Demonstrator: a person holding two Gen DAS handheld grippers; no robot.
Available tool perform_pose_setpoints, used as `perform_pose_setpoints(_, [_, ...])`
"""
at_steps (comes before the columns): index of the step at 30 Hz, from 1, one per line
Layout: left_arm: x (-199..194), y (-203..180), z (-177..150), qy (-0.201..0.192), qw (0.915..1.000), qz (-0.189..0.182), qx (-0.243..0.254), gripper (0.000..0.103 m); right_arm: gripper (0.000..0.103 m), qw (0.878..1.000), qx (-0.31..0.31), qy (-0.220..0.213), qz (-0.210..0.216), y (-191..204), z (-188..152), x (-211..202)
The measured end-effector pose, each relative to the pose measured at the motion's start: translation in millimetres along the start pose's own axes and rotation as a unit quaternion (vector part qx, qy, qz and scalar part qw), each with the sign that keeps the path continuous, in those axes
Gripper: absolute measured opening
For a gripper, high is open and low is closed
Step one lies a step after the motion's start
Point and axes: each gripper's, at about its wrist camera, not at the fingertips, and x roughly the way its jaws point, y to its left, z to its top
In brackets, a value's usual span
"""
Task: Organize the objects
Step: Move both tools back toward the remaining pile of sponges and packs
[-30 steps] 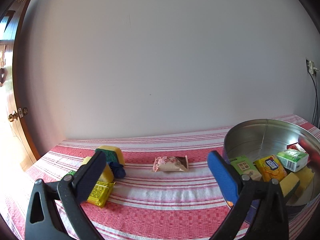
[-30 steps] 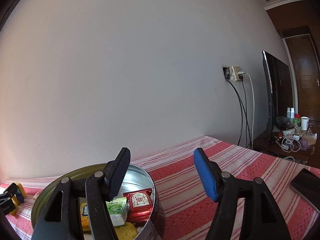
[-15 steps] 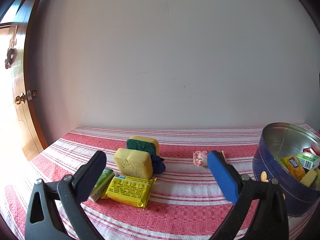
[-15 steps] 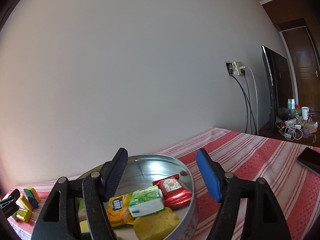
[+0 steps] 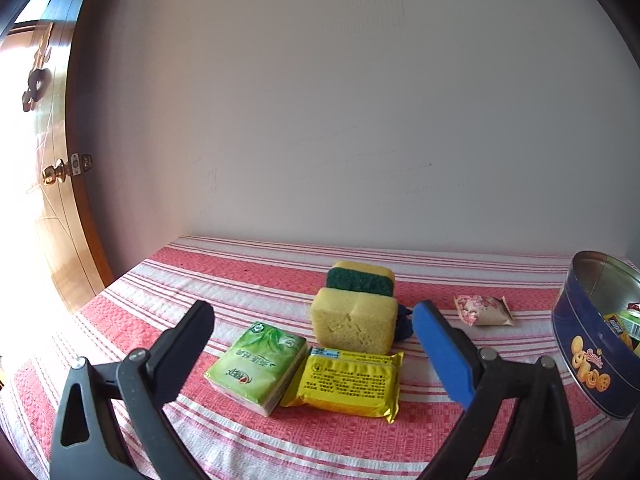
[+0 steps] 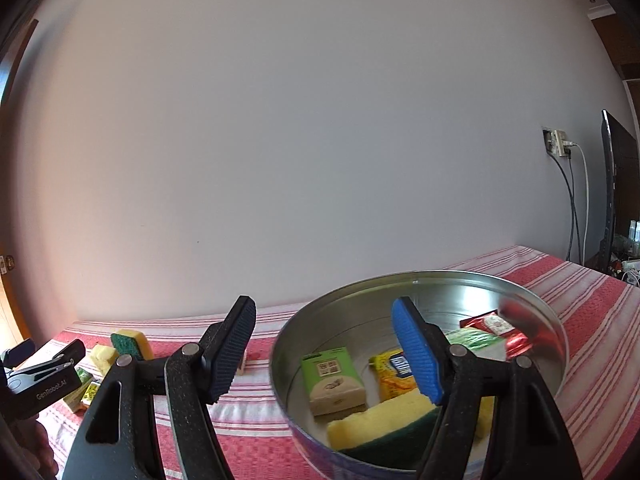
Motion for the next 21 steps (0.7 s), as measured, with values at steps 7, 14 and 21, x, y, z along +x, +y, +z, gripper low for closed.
perform_pose_setpoints(7, [26, 57, 3, 0.051, 0.9979, 0.032, -0.022, 0.1, 0.073, 0.997, -0.028, 0.059, 0.045, 58, -11, 21])
perform_pose_setpoints(14, [47, 102, -2, 0.115, 0.9873, 0.089, -0.063, 0.1, 0.073, 0.981, -0.078, 0.139, 0.11, 125, -26, 46])
perform_pose_setpoints(21, [52, 126, -7, 0.14, 0.9793, 0.11, -0.096, 0.1, 0.073, 0.944, -0.11, 0.259, 0.175, 189, -55, 70])
